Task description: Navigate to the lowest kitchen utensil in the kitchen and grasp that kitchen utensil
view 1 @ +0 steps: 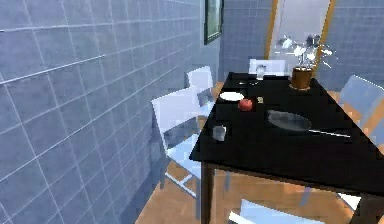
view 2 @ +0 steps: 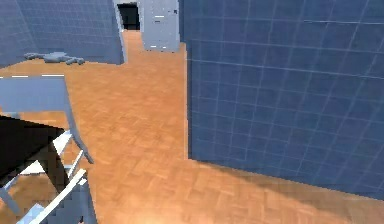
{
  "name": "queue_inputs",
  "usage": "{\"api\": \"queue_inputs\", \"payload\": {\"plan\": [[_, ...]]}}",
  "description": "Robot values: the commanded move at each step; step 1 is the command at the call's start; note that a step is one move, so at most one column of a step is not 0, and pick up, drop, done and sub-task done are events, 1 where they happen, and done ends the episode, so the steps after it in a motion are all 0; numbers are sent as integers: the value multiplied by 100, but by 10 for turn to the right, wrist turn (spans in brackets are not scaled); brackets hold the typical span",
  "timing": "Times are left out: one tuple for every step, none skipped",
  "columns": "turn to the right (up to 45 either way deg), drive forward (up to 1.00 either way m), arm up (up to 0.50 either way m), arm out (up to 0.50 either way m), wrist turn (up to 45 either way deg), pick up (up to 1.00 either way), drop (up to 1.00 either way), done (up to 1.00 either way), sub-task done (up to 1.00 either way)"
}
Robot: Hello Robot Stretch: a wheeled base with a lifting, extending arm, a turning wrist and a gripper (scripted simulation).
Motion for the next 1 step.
{"api": "queue_inputs", "payload": {"plan": [[-300, 0, 0, 0, 0, 0, 0, 0, 0]]}}
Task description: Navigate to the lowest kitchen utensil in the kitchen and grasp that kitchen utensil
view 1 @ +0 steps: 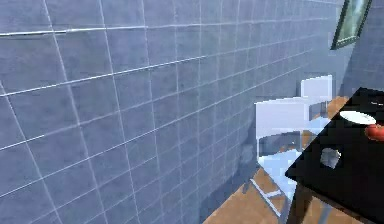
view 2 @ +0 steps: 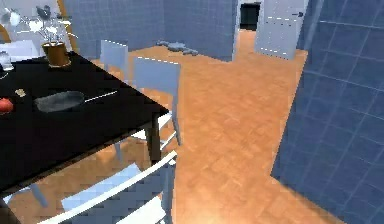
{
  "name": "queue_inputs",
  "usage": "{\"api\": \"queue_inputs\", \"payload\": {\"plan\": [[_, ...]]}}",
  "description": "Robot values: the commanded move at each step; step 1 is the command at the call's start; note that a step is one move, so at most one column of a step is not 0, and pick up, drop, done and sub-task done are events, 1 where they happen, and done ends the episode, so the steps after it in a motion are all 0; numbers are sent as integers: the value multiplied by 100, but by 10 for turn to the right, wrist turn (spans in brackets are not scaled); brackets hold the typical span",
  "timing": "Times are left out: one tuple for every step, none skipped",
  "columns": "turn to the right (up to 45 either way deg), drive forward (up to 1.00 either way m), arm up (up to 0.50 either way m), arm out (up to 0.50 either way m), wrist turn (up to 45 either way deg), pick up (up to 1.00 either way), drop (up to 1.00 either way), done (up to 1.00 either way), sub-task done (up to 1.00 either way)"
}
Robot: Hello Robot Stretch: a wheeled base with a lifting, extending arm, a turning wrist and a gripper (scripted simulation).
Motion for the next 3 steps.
{"api": "queue_inputs", "payload": {"plan": [[0, 40, 0, 0, 0, 0, 0, 0, 0], [-150, 0, 0, 0, 0, 0, 0, 0, 0], [360, 0, 0, 0, 0, 0, 0, 0, 0]]}}
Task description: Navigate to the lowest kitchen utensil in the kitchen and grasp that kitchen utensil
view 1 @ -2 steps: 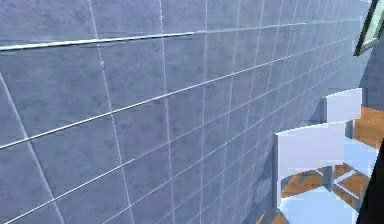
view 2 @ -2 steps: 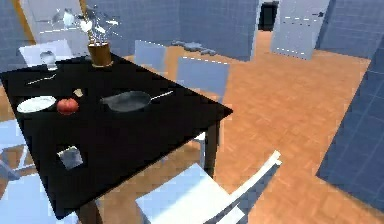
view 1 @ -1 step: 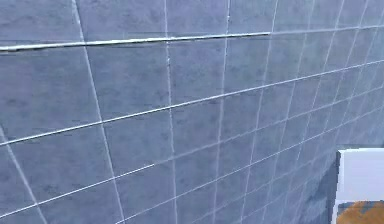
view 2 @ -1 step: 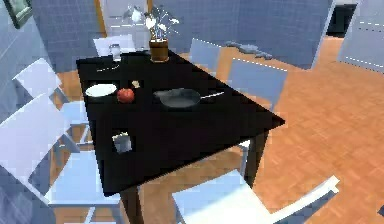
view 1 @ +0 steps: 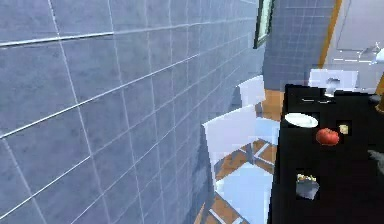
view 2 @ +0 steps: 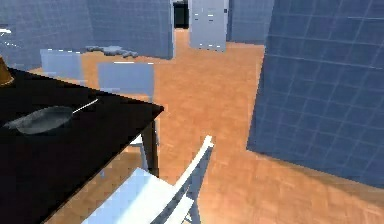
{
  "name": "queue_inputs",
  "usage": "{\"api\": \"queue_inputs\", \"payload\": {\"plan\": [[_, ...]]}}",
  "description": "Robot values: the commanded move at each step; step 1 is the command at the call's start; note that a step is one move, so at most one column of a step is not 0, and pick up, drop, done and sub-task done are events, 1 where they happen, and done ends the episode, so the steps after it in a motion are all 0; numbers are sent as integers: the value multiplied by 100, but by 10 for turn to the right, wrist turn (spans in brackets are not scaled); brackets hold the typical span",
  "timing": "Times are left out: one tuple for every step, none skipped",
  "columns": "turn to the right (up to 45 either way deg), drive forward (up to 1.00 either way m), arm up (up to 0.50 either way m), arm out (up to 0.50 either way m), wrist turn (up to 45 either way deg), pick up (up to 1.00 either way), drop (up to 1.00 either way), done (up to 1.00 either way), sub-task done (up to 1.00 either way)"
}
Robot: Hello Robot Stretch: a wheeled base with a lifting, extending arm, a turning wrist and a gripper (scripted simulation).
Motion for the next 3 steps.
{"api": "queue_inputs", "payload": {"plan": [[0, 40, 0, 0, 0, 0, 0, 0, 0], [180, 0, 0, 0, 0, 0, 0, 0, 0], [0, 5, 0, 0, 0, 0, 0, 0, 0]]}}
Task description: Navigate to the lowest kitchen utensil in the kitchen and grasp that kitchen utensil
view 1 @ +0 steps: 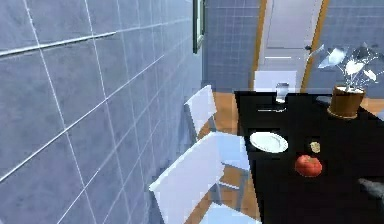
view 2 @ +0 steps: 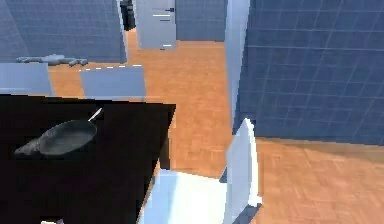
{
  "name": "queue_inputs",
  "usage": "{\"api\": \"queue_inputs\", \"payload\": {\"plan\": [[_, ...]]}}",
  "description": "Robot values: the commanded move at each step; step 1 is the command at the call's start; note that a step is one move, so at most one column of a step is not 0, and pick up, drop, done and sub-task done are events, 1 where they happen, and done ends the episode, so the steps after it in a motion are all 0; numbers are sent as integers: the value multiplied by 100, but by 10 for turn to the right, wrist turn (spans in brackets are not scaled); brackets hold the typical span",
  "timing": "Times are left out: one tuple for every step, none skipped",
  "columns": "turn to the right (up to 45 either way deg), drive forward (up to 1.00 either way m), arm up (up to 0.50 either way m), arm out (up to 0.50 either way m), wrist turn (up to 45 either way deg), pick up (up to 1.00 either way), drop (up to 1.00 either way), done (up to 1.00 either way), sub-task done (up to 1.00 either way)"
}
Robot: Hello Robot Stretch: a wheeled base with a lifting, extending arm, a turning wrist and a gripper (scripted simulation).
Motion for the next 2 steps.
{"api": "queue_inputs", "payload": {"plan": [[-300, 0, 0, 0, 0, 0, 0, 0, 0], [0, 0, 50, 0, 0, 0, 0, 0, 0]]}}
